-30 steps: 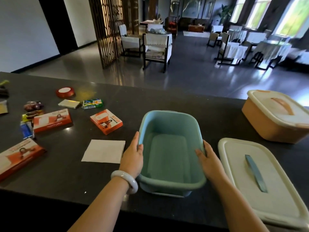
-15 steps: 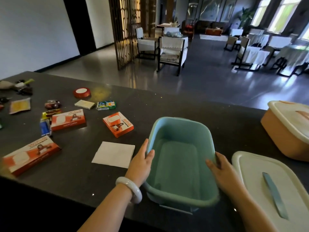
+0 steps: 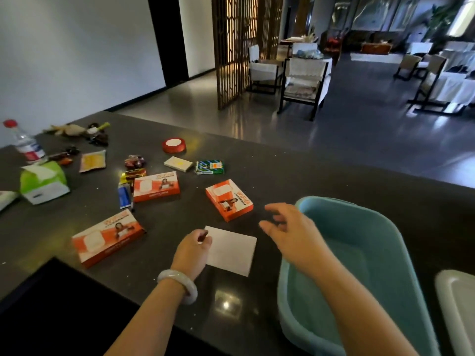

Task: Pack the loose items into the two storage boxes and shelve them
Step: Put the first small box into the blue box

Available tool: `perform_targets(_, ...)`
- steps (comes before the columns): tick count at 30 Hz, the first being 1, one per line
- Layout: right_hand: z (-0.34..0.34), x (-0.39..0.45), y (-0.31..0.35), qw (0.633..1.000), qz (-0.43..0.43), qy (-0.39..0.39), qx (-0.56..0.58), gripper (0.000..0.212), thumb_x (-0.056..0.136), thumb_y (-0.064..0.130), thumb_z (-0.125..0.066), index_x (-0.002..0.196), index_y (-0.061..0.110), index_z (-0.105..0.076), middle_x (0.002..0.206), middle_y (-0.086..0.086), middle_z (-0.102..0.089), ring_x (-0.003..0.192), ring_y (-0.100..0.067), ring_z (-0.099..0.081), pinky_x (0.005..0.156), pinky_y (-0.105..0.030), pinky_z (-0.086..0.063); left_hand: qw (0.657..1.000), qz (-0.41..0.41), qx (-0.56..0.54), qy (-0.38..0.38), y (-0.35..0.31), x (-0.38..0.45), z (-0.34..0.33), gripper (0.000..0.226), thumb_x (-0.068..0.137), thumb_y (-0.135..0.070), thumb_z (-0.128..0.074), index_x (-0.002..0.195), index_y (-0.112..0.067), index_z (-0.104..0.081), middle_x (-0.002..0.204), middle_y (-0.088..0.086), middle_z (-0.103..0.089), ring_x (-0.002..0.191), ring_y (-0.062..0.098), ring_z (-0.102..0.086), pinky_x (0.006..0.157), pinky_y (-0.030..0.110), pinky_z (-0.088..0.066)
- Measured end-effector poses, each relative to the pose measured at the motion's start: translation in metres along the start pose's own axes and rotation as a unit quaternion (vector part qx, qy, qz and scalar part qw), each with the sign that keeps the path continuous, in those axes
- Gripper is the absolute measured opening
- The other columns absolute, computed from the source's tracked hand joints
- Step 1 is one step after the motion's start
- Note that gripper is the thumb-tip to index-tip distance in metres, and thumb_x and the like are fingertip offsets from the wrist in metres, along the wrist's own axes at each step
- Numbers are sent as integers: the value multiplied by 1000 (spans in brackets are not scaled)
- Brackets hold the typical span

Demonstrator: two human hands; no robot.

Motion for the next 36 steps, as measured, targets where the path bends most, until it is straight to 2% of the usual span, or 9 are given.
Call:
perform_targets(3,-50,32,18,997,-42,65,5,44,88,38,-64,129,32,-51,131,8,-52,105,-5,-51,81,-22,-41,999,-24,40,18,13,25,19,35,98,-29,-52,131,-19,-51,120,0,-56,96,4,-49,73,15,-37)
perform_targets(8,-122,64,11,984,-148,93,-16,54,84,36,-69,133,32,-47,135,5,-50,95,-5,-47,62,-18,-38,989,-71,104,74,28,64,30,38,95,-28,-56,132,-23,-51,134,1,-47,120,16,-51,102,30,-42)
perform_targets(10,-134,67,-4,979,-192,66,-36,60,82,34,-71,136,34,-45,142,2,-41,118,-15,-46,85,-31,-48,979,-98,142,105,30,78,29,40,94,-29,-57,133,-25,-49,137,-1,-44,125,16,-46,107,33,-40)
perform_targets(13,-137,66,-30,959,-253,22,-127,71,80,33,-73,141,38,-38,151,2,-27,139,-26,-24,107,-46,-35,967,-126,172,139,29,94,28,43,94,-30,-57,136,-25,-46,141,-3,-40,131,15,-39,109,34,-36)
perform_targets(17,-143,57,-56,942,-315,20,-112,79,78,28,-76,144,38,-34,154,4,-19,142,-26,-16,110,-47,-31,955,-162,185,164,24,106,25,43,94,-31,-57,136,-25,-47,142,-3,-41,133,15,-36,109,35,-36)
perform_targets(22,-145,50,-68,937,-336,-13,-99,82,71,26,-82,140,33,-38,146,1,-21,136,-25,-23,110,-42,-33,949,-201,166,177,11,118,28,40,95,-28,-56,134,-24,-49,138,-3,-42,130,14,-40,108,35,-39)
perform_targets(26,-139,51,-71,926,-360,-16,-109,79,65,32,-85,130,34,-41,140,-1,-24,132,-25,-27,107,-40,-35,938,-278,143,150,-17,132,32,37,94,-23,-58,130,-26,-50,135,-6,-43,129,11,-41,106,32,-40)
perform_targets(32,-131,57,-79,926,-370,-29,-72,59,69,20,-82,108,35,-42,128,3,-37,121,-18,-39,97,-33,-43,881,-357,247,191,-69,174,18,61,87,-18,-67,140,-28,-40,144,-5,-30,136,16,-29,110,36,-35)
perform_targets(36,-129,64,-87,907,-420,4,-10,56,72,15,-79,116,29,-47,123,1,-50,114,-18,-52,92,-33,-49,791,-369,407,268,-87,207,-4,97,77,-23,-77,151,-29,-16,159,-4,-5,147,23,-5,118,49,-18)
Point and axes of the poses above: each hand's wrist, its own x-axis towards the middle knuckle, its own z-axis out of the back of the hand, y = z × x, the point moved 6 cm from there along x, towards the middle knuckle
